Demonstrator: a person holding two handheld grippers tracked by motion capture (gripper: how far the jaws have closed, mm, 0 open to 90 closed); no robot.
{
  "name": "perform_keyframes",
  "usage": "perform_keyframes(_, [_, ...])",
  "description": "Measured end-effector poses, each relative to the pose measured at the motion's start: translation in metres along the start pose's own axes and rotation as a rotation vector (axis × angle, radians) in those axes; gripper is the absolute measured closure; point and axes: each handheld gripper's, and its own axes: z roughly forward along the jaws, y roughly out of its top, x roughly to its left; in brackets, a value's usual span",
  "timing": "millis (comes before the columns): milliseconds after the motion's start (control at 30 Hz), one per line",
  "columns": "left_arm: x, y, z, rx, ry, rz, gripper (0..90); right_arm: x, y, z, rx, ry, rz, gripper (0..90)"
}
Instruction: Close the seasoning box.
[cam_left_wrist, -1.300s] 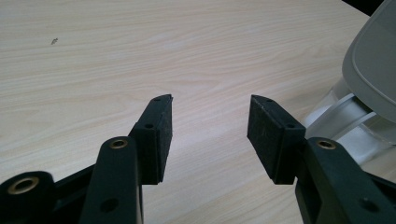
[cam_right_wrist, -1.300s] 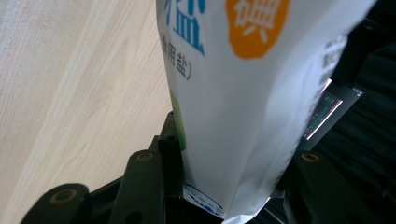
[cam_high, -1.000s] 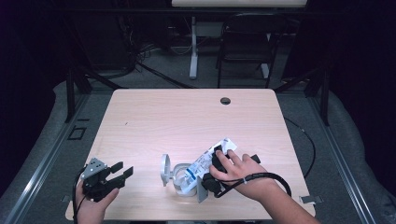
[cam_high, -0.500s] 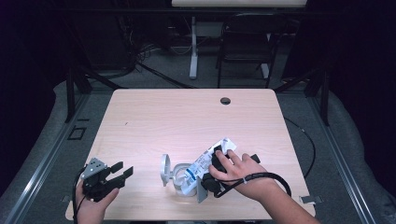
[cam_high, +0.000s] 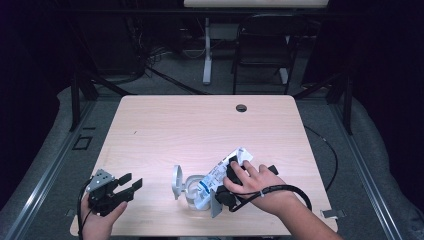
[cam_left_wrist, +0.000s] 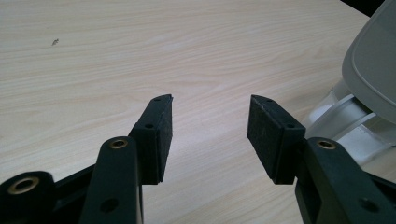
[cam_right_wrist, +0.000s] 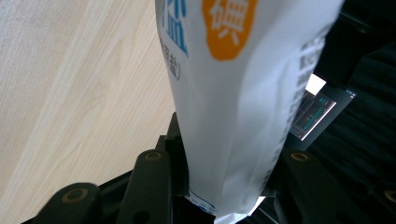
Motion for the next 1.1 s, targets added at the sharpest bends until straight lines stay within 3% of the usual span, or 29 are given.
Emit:
perform_keyframes(100, [-0.0002,0.0000,0.0002,0.000,0.000,0.000,50.6,-0.0015,0.0009,-0.0022,0.023,-0.005,-0.019,66.8])
perform_keyframes(267, [-0.0001,0.0001,-0.0002,0.000,-0.001,0.000,50.6,-0.0007,0.0003,-0.0011,0.000,-0.008,-0.009,67.5])
perform_keyframes(1100, [-0.0001,-0.0001,0.0001,-0.007,0.000,-0.002,50.6,-0.0020,0.0012,-0.0036,0.015,-0.017,-0.025,71.2])
